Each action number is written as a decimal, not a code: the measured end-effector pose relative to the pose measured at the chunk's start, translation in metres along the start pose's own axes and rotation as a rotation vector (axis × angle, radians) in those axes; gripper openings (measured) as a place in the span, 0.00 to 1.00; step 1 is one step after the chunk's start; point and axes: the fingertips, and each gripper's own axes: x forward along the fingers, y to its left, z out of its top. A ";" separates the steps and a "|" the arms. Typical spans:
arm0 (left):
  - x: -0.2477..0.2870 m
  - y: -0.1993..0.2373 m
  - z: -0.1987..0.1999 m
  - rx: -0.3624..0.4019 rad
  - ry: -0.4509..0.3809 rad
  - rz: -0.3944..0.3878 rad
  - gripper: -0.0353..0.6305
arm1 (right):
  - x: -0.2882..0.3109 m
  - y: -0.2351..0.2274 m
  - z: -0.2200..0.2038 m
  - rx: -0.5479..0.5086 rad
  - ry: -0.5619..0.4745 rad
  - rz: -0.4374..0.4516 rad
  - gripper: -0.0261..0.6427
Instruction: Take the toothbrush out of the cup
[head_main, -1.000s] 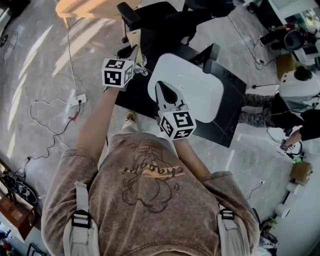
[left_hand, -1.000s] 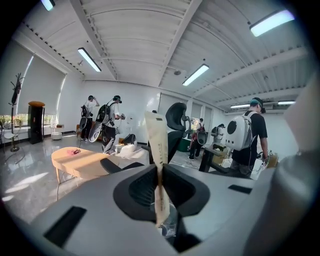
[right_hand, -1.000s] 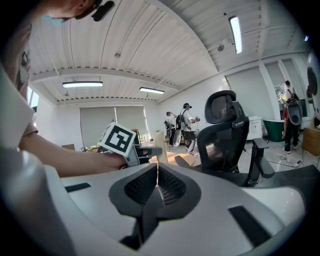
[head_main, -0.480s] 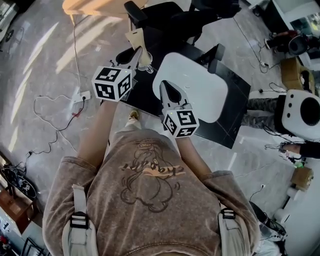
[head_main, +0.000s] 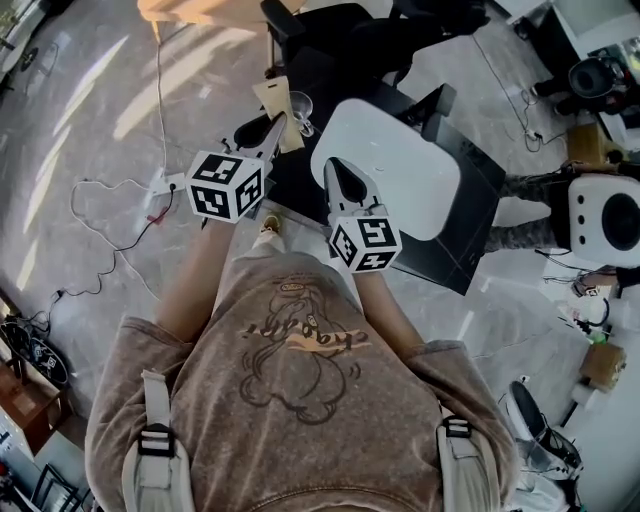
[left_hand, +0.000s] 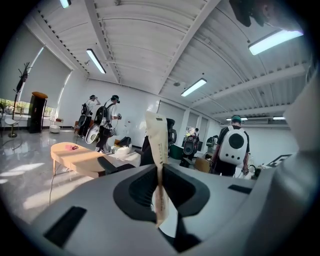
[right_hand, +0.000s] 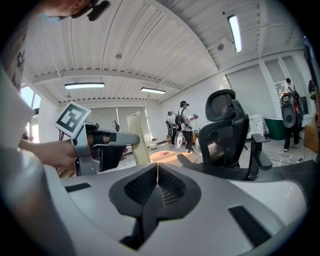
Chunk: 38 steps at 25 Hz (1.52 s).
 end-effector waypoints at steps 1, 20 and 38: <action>-0.004 -0.003 -0.004 0.002 0.003 0.002 0.12 | -0.002 0.001 0.000 0.001 -0.002 0.001 0.07; -0.089 -0.087 -0.064 0.000 0.038 0.043 0.12 | -0.096 0.035 -0.024 0.014 -0.014 0.050 0.07; -0.169 -0.125 -0.075 0.051 0.027 0.060 0.12 | -0.152 0.067 -0.036 0.037 -0.027 0.017 0.07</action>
